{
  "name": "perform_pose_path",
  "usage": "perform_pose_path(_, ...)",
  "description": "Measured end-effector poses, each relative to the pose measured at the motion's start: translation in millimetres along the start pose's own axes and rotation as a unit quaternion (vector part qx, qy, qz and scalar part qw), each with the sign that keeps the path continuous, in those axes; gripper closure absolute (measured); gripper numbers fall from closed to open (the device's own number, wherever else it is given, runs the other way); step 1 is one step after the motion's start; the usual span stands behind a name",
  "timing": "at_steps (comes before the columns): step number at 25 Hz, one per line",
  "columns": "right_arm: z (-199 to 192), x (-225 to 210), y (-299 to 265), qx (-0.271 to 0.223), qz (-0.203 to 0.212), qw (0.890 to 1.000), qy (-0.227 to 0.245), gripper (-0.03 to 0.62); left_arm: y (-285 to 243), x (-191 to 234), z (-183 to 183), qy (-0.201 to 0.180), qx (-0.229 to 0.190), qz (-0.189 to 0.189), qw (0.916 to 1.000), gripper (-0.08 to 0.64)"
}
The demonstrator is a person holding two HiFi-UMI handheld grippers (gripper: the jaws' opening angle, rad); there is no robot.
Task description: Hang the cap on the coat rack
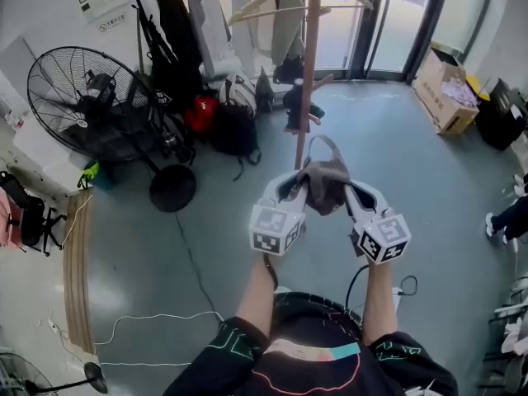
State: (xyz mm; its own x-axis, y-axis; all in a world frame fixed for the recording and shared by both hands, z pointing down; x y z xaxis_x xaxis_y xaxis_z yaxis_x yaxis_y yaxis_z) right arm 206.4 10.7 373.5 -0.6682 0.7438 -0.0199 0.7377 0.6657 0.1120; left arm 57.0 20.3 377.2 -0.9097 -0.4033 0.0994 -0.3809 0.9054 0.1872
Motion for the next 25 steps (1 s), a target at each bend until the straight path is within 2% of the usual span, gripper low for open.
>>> perform_pose_path(4,-8,0,8,-0.009,0.004,1.000,-0.020,0.583,6,-9,-8,0.004,0.003,0.016,0.9999,0.514)
perform_pose_path(7,-22,3,9,0.005,0.013,1.000,-0.027,0.583,12,-5,-19,0.011,0.015,0.027,0.9995,0.513)
perform_pose_path(11,-26,0,-3,0.003,0.022,0.999,-0.039,0.583,3,5,-20,0.010,0.017,0.020,0.9996,0.513)
perform_pose_path(15,-42,-3,-33,0.006,0.018,0.999,-0.051,0.583,-8,33,-33,0.022,0.024,0.008,0.9994,0.514)
perform_pose_path(25,-79,-30,-91,0.037,-0.065,0.994,-0.077,0.583,-65,99,-60,0.046,0.072,-0.049,0.9952,0.512)
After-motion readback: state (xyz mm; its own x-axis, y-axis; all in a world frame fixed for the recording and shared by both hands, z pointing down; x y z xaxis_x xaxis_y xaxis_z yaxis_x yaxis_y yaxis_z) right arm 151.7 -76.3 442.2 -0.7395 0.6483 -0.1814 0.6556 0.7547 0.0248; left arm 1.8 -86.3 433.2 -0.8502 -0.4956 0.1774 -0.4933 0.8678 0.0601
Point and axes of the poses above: the fingertips, and each gripper's own axes: y backward along the fingers, x to its left, z out of its top, the point moved 4 cm from there along y, backward along the fingers, and after that the axes turned 14 degrees about -x, right-handed, at the moved point
